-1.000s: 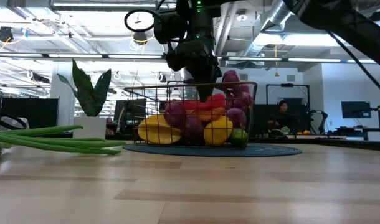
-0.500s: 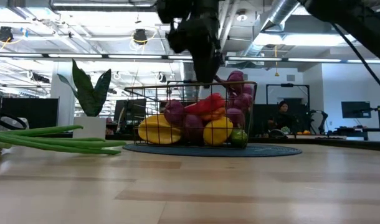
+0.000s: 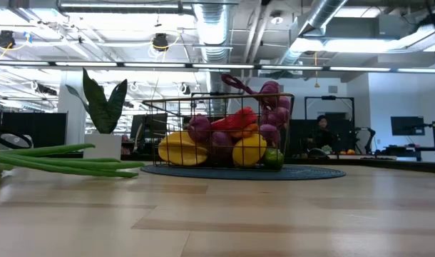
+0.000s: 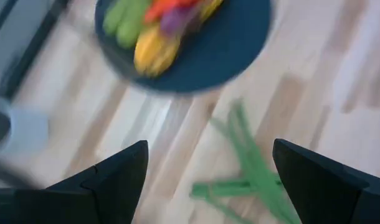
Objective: Build produce basket
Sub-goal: Put the green beans into the wire basket
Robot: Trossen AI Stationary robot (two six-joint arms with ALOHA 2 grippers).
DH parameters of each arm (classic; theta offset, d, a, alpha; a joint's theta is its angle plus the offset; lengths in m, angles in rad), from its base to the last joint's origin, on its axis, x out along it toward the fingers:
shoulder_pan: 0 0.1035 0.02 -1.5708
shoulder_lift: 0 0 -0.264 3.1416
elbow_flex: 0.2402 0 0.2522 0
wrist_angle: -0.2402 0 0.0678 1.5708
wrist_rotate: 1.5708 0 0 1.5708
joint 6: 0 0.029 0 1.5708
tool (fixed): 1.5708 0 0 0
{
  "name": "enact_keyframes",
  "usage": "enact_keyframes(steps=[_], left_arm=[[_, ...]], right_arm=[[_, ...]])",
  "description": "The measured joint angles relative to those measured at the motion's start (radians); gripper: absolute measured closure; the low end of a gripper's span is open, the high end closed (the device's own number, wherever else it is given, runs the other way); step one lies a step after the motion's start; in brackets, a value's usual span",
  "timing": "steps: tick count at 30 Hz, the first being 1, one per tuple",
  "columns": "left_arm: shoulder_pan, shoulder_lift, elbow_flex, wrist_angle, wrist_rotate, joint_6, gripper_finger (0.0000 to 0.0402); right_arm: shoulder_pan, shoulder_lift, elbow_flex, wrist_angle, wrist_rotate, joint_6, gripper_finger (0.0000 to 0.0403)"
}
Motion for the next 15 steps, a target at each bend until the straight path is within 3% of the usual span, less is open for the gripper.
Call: enact_keyframes(steps=[4, 9, 13, 15], left_arm=[[-0.010, 0.002, -0.198, 0.099, 0.122, -0.122, 0.0073], [-0.015, 0.002, -0.409, 0.402, 0.266, -0.139, 0.0073], [-0.015, 0.006, -0.535, 0.597, 0.339, -0.151, 0.0073], [-0.015, 0.014, -0.574, 0.618, 0.365, -0.162, 0.0073]], right_arm=[[0.097, -0.084, 0.001, 0.010, 0.138, 0.113, 0.0155], [0.214, -0.133, 0.001, 0.024, 0.285, 0.231, 0.0155], [0.290, -0.126, 0.001, 0.032, 0.348, 0.298, 0.0155], [0.315, -0.114, 0.001, 0.031, 0.354, 0.321, 0.0155]])
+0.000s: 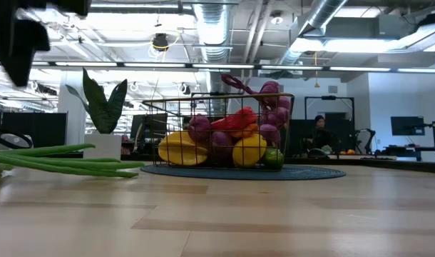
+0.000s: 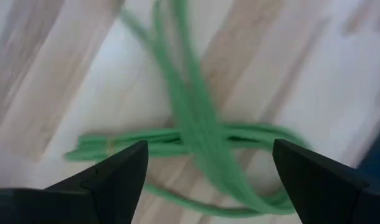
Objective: Build produce basket
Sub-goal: Put the green beans into the wire basket
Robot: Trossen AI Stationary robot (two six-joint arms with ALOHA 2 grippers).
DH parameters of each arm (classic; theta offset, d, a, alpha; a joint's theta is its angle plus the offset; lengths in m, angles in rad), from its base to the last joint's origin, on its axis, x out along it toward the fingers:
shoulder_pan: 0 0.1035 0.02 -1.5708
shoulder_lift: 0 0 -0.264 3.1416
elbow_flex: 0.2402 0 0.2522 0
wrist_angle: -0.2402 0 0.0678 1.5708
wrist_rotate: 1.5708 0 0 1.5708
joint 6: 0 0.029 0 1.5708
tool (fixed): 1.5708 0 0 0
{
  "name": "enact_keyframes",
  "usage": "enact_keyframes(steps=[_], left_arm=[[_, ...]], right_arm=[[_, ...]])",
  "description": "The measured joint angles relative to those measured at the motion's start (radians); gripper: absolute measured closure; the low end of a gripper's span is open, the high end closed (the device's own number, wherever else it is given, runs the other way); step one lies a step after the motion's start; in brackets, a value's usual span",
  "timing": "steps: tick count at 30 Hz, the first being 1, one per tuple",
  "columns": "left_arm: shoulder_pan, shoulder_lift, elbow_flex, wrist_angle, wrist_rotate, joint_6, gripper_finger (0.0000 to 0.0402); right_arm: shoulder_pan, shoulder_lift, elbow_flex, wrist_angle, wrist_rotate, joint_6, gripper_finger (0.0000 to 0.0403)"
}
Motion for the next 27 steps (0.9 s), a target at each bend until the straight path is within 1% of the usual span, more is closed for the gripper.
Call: enact_keyframes(steps=[3, 5, 8, 10, 13, 17, 20, 24, 27], left_arm=[[0.000, 0.023, -0.037, -0.018, 0.005, -0.037, 0.0073], [0.002, 0.039, -0.055, -0.026, 0.035, -0.075, 0.0073], [0.000, 0.088, -0.059, 0.016, 0.074, -0.107, 0.0073], [0.000, 0.128, -0.059, 0.073, 0.085, -0.122, 0.0073], [0.001, 0.202, -0.046, 0.152, 0.085, -0.111, 0.0073], [0.020, 0.308, -0.021, 0.158, 0.090, -0.103, 0.0073], [0.031, 0.370, -0.010, 0.162, 0.114, -0.079, 0.0073], [0.038, 0.403, -0.007, 0.162, 0.128, -0.051, 0.0076], [0.039, 0.406, 0.025, 0.127, 0.119, -0.026, 0.0100]], right_arm=[[0.027, 0.028, 0.000, 0.000, 0.001, 0.007, 0.0155], [0.038, 0.045, -0.001, -0.001, 0.001, 0.007, 0.0155], [0.049, 0.062, -0.001, -0.006, -0.015, -0.021, 0.0155], [0.055, 0.063, -0.001, -0.005, -0.030, -0.039, 0.0155], [0.056, 0.059, -0.001, 0.002, -0.050, -0.063, 0.0155], [0.068, 0.057, -0.001, 0.001, -0.051, -0.106, 0.0155], [0.080, 0.055, -0.001, 0.000, -0.054, -0.130, 0.0155], [0.082, 0.055, -0.001, -0.001, -0.055, -0.152, 0.0155], [0.082, 0.055, -0.001, -0.008, -0.055, -0.154, 0.0155]])
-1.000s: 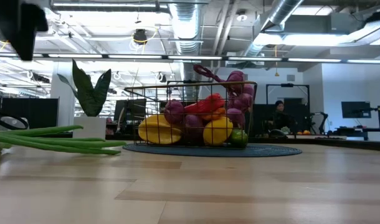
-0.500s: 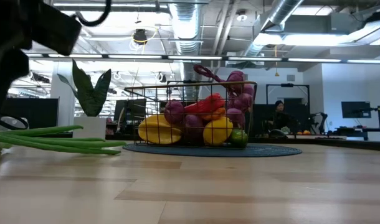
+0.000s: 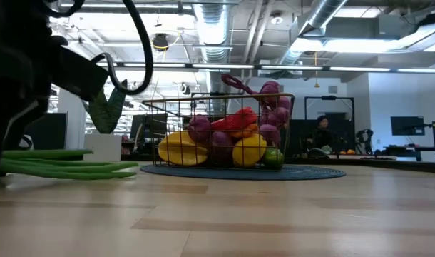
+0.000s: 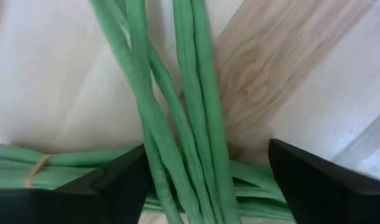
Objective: Build produce basket
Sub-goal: Put the green beans into the wire basket
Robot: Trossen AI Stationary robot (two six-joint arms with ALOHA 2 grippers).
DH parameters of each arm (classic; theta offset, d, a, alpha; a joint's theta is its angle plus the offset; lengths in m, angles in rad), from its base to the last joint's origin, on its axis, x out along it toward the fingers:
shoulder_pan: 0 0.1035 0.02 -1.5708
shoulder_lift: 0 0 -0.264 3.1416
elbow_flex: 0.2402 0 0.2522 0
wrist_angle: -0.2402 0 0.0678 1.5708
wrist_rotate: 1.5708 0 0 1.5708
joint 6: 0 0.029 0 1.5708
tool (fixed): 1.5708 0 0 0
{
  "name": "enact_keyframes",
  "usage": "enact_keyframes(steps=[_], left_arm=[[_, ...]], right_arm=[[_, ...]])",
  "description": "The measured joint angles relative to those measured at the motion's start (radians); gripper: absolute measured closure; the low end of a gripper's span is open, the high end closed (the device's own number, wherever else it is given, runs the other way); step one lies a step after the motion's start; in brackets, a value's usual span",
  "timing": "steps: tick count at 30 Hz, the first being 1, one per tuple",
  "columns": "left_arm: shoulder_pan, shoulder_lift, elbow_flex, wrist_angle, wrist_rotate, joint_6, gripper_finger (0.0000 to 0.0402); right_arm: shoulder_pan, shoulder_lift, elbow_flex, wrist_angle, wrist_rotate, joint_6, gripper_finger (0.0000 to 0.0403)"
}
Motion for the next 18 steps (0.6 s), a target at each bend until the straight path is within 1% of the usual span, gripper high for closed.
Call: enact_keyframes(steps=[1, 4, 6, 11, 12, 15, 18], left_arm=[[0.000, 0.003, 0.015, -0.022, -0.008, 0.011, 0.0113], [0.012, 0.001, 0.079, -0.052, -0.047, 0.059, 0.0175], [0.025, 0.001, 0.110, -0.075, -0.055, 0.090, 0.0227], [0.046, 0.001, 0.181, -0.092, -0.059, 0.208, 0.0373], [0.049, 0.001, 0.194, -0.111, -0.059, 0.228, 0.0385], [0.056, 0.001, 0.237, -0.166, -0.068, 0.262, 0.0391], [0.057, 0.001, 0.276, -0.288, -0.121, 0.261, 0.0398]], right_arm=[[0.000, 0.000, 0.000, 0.000, 0.000, -0.003, 0.0155], [-0.001, 0.000, 0.000, 0.000, 0.000, -0.015, 0.0155], [0.000, 0.000, 0.000, -0.001, 0.000, -0.017, 0.0155], [0.000, 0.000, 0.000, 0.001, 0.000, -0.022, 0.0155], [0.000, 0.000, 0.000, 0.002, 0.001, -0.021, 0.0155], [0.000, 0.000, 0.000, 0.003, 0.001, -0.015, 0.0155], [0.000, 0.000, 0.000, 0.002, 0.000, -0.015, 0.0155]])
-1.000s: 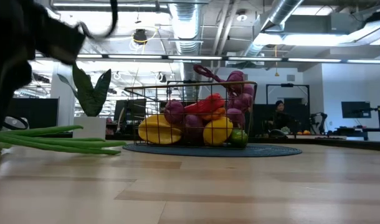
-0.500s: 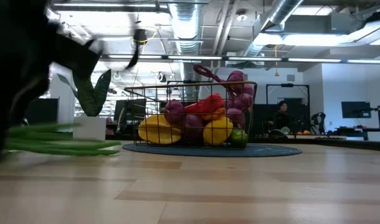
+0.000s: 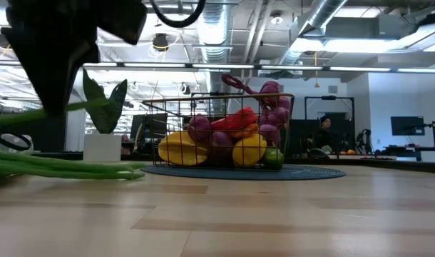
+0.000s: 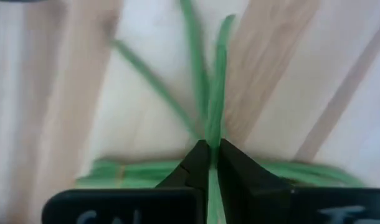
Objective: Build produce basket
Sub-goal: Put the green beans into the wire basket
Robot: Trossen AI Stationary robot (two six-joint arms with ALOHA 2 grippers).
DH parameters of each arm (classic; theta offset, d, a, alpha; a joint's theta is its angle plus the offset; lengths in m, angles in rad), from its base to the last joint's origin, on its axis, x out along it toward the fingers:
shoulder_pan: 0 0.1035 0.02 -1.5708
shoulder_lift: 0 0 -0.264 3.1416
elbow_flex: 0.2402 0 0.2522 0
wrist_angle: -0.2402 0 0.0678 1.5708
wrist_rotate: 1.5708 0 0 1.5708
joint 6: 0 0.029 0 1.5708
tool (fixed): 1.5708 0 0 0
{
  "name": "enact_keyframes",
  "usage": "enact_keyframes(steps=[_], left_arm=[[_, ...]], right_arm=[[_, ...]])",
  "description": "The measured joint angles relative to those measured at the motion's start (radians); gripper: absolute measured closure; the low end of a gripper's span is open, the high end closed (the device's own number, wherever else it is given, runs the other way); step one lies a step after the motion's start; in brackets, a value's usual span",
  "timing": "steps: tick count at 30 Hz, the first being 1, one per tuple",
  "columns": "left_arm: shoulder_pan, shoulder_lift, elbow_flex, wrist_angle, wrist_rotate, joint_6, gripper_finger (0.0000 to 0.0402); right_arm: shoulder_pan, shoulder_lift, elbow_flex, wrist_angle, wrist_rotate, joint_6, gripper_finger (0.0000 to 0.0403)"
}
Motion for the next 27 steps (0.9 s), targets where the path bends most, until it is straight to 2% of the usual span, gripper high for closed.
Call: enact_keyframes(steps=[4, 7, 15, 20, 27], left_arm=[[-0.017, -0.001, 0.033, -0.095, -0.015, 0.003, 0.0396], [-0.028, -0.001, 0.032, -0.086, -0.014, 0.028, 0.0379], [-0.029, 0.000, 0.030, -0.036, -0.003, 0.054, 0.0289], [-0.028, 0.001, -0.024, 0.006, 0.010, -0.015, 0.0229], [-0.020, 0.002, -0.094, 0.063, 0.014, -0.054, 0.0188]], right_arm=[[0.000, 0.000, 0.000, 0.000, 0.000, 0.002, 0.0155], [0.000, 0.000, 0.000, 0.001, 0.000, 0.003, 0.0155], [0.000, 0.000, 0.000, 0.001, 0.000, 0.002, 0.0155], [0.009, 0.000, 0.000, 0.001, 0.000, -0.005, 0.0155], [0.027, 0.000, 0.000, -0.001, 0.001, -0.008, 0.0155]])
